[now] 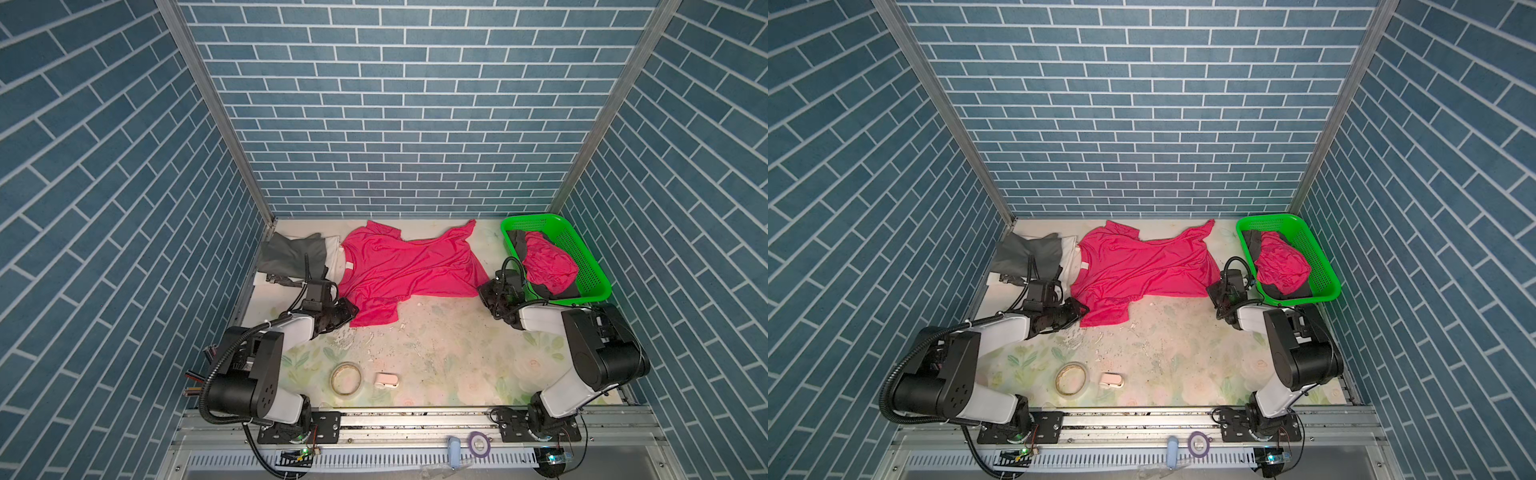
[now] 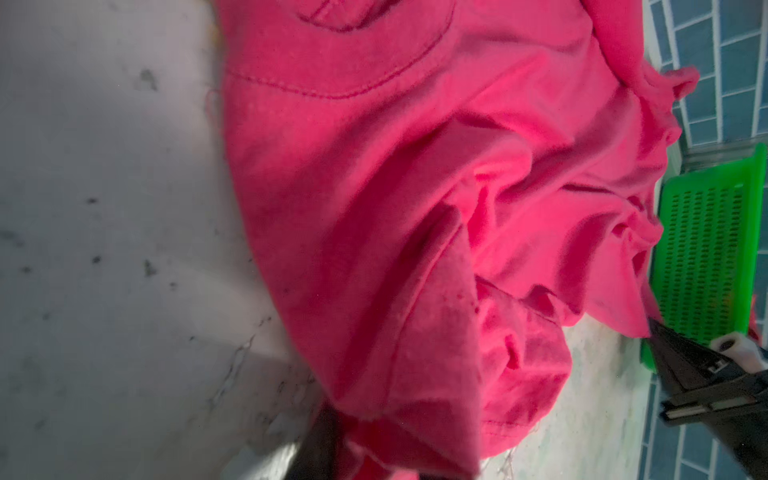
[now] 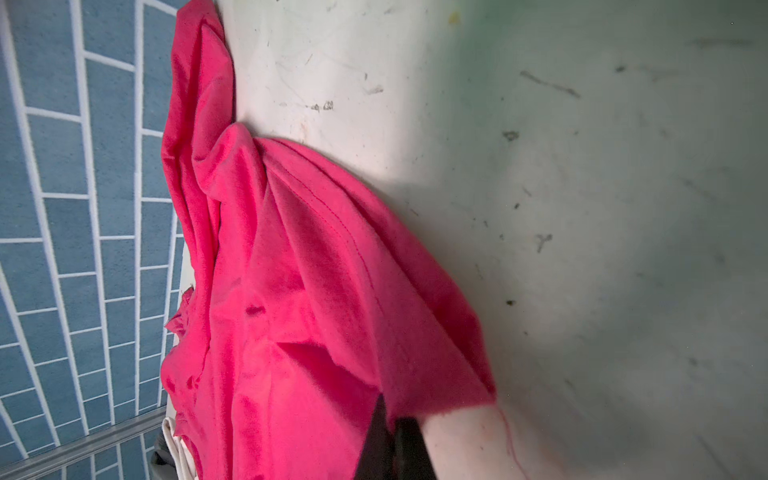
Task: Fold and stack the t-shirts
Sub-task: 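Lift the magenta shirt high with both grippers and shake it out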
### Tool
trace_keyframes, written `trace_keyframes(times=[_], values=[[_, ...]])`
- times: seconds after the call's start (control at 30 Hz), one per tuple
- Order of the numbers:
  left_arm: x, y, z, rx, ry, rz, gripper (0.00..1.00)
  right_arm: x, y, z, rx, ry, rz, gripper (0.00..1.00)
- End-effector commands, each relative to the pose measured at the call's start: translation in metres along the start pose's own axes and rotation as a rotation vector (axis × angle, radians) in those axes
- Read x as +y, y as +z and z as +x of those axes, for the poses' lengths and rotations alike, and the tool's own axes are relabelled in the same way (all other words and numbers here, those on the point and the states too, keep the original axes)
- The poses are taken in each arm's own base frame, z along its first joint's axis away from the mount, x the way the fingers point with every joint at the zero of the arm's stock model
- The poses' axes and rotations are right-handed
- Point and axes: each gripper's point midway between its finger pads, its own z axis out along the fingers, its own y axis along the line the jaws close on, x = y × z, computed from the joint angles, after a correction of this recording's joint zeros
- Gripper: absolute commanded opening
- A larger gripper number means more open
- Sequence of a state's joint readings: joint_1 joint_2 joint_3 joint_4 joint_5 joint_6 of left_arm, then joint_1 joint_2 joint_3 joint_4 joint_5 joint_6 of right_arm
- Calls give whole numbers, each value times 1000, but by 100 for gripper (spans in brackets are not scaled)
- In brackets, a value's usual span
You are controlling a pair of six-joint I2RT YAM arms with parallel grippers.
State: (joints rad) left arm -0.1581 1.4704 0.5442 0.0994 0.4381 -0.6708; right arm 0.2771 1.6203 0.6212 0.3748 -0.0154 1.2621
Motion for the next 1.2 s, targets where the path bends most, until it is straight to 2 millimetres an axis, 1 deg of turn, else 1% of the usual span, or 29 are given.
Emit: trace_keyframes(times=[0.0,0.03,0.07,0.1,0.17,0.23,0.3,0.33,0.4,0.47,0.53,0.63,0.7,0.77,0.87,0.97,1.07,1.13,1.17], values=[[-2,5,-1,-9,9,5,19,7,-2,1,8,-12,-22,3],[-1,5,0,-6,9,3,18,8,-2,1,8,-15,-24,3],[-1,5,1,-3,9,1,14,8,-2,1,9,-18,-24,3],[0,4,2,-3,10,0,12,8,-1,2,11,-20,-23,3],[0,3,4,-2,11,0,11,9,0,2,15,-22,-26,3],[0,2,7,2,9,7,4,10,2,4,23,-22,-30,3],[0,0,8,5,7,13,0,11,3,4,29,-21,-35,3],[-3,-1,8,3,5,22,0,12,3,5,31,-27,-39,3],[-13,-5,5,4,4,55,0,17,1,4,29,-46,-49,2],[-30,-13,-7,-15,12,91,0,23,-3,1,20,-69,-58,2],[-49,-25,-22,-46,30,117,0,34,-9,-4,6,-105,-78,2],[-71,-42,-42,-85,55,142,0,52,-20,-9,-7,-161,-107,2],[-88,-54,-55,-117,73,164,0,64,-30,-15,-26,-206,-130,0],[-99,-65,-66,-148,84,178,0,80,-43,-22,-54,-259,-173,0],[-117,-82,-83,-193,95,211,0,109,-67,-31,-96,-341,-246,0],[-142,-106,-104,-248,111,276,0,137,-92,-41,-136,-403,-289,0],[-178,-139,-124,-319,143,372,0,165,-119,-53,-186,-457,-338,0],[-203,-165,-135,-360,167,439,0,185,-141,-62,-222,-507,-361,0],[-212,-176,-140,-377,175,463,0,195,-153,-66,-238,-529,-372,0]])
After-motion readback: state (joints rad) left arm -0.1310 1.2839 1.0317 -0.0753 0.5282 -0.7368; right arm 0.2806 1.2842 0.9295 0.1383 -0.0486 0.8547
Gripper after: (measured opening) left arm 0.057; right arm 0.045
